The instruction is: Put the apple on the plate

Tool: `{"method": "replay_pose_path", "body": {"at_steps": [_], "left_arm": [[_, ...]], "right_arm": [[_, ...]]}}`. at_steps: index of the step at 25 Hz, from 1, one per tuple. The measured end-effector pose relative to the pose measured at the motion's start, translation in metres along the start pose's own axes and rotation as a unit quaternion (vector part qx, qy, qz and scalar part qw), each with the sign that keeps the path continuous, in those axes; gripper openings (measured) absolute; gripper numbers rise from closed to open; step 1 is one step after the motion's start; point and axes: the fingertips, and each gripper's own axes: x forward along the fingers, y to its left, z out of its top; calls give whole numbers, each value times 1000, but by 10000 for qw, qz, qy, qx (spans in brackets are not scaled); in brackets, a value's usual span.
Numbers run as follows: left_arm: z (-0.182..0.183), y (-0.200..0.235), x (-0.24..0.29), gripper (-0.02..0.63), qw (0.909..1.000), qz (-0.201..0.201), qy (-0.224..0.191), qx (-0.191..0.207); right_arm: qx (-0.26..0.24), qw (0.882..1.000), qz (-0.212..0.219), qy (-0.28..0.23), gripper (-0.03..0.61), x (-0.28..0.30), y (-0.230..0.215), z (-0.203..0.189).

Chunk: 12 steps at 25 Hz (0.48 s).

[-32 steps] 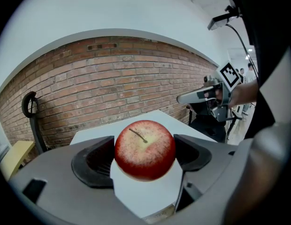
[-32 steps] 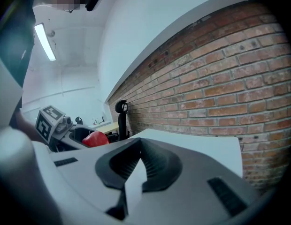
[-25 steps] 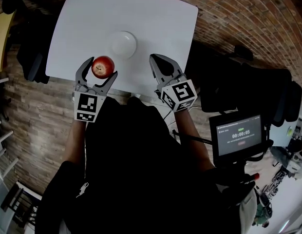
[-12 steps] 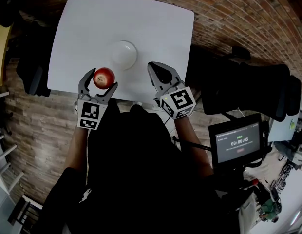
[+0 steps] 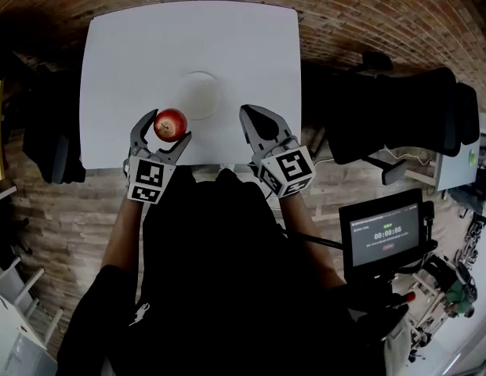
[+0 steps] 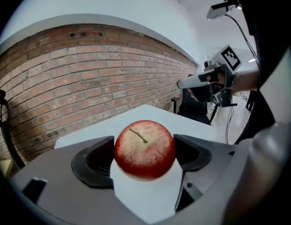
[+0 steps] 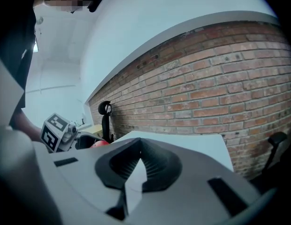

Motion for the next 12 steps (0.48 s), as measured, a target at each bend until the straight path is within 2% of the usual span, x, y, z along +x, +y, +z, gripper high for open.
{"method": "replay_pose_path", "body": {"at_steps": [6,12], "left_arm": [[-25,8,6,399,9986,-460,-1,273],[-26,5,37,399,9956,-836,-20,428]], "right_arm": [[-27,9993,-370,45,3,-4,31,-4],[-24,9971,-745,144,3,-18,30,-8]]}}
